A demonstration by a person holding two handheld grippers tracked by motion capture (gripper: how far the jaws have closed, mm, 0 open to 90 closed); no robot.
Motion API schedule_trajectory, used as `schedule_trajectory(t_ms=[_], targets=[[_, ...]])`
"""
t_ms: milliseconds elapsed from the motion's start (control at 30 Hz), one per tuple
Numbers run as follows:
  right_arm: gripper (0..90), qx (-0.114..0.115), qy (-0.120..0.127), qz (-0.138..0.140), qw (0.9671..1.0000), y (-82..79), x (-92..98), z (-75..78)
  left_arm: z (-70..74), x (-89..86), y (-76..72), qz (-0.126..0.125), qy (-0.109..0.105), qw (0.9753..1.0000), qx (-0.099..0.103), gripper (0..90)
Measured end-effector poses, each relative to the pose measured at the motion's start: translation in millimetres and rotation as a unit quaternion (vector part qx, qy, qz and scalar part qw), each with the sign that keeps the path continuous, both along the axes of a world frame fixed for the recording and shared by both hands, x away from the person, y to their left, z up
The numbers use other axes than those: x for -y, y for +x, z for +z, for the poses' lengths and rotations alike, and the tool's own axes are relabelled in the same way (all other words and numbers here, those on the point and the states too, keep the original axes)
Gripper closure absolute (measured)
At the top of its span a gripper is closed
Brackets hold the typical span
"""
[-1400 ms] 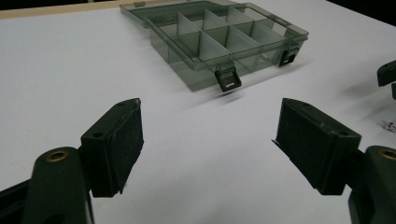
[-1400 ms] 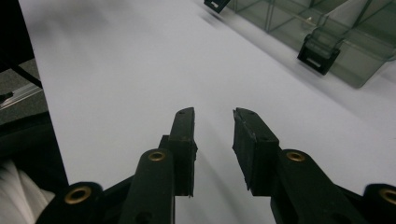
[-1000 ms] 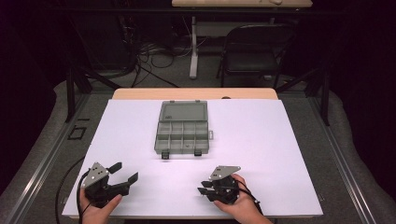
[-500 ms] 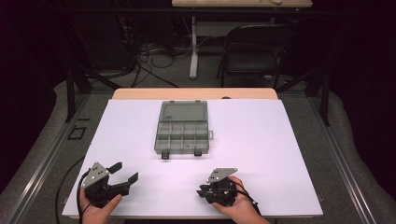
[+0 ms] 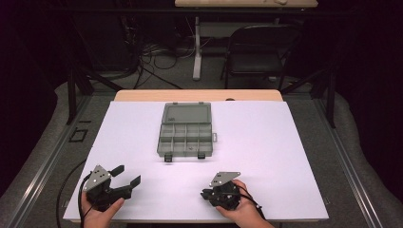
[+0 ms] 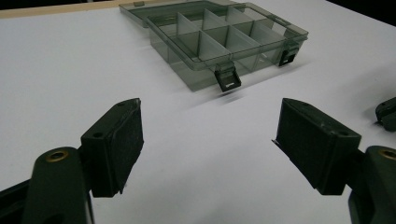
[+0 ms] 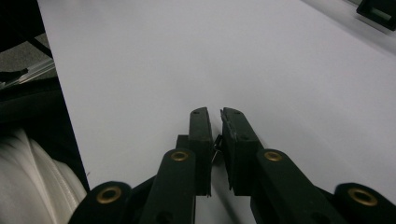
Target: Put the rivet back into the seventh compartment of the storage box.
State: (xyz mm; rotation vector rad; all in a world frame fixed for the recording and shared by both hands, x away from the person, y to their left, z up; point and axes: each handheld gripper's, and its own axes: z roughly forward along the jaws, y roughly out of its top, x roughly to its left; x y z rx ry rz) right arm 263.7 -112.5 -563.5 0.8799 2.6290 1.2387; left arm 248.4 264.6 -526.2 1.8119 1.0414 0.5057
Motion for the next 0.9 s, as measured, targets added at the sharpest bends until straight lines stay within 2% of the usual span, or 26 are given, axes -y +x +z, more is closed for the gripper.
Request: schedule_trajectory(t_ms=[33, 333, 367, 433, 467, 533, 900], targets=[[82.8, -0.004, -0.008, 0.004, 1.0000, 0.4, 0.9, 1.2, -0.1, 0.3, -0.2, 0.001, -0.002, 1.0000, -0.001, 23.0], [83.1, 0.001, 0.001, 0.007, 1.0000, 0.0, -0.4, 5.2, 0.2, -0.1, -0.5, 0.001, -0.002, 1.0000, -0.001, 23.0], [83.0, 0.008, 0.002, 0.012, 0.9999, 0.8, -0.2, 10.3, 0.1, 0.1, -0.4, 0.001, -0.002, 1.0000, -0.001, 22.9], [83.1, 0.009, 0.003, 0.009, 0.9999, 1.2, -0.4, 12.8, 0.1, 0.4, -0.3, 0.001, -0.001, 1.0000, 0.000, 23.0], [83.1, 0.016, 0.015, 0.008, 0.9997, 3.4, -0.3, 15.4, 0.3, 0.6, -0.5, 0.001, -0.001, 1.0000, 0.000, 23.0], [83.1, 0.012, 0.012, 0.009, 0.9998, 5.1, 0.3, 19.4, 0.1, 0.6, -0.4, 0.002, -0.001, 1.0000, 0.000, 23.0], [83.2, 0.026, 0.018, 0.015, 0.9994, 20.5, -3.6, 46.0, 0.6, 0.1, -0.7, 0.001, 0.000, 1.0000, 0.002, 23.0]])
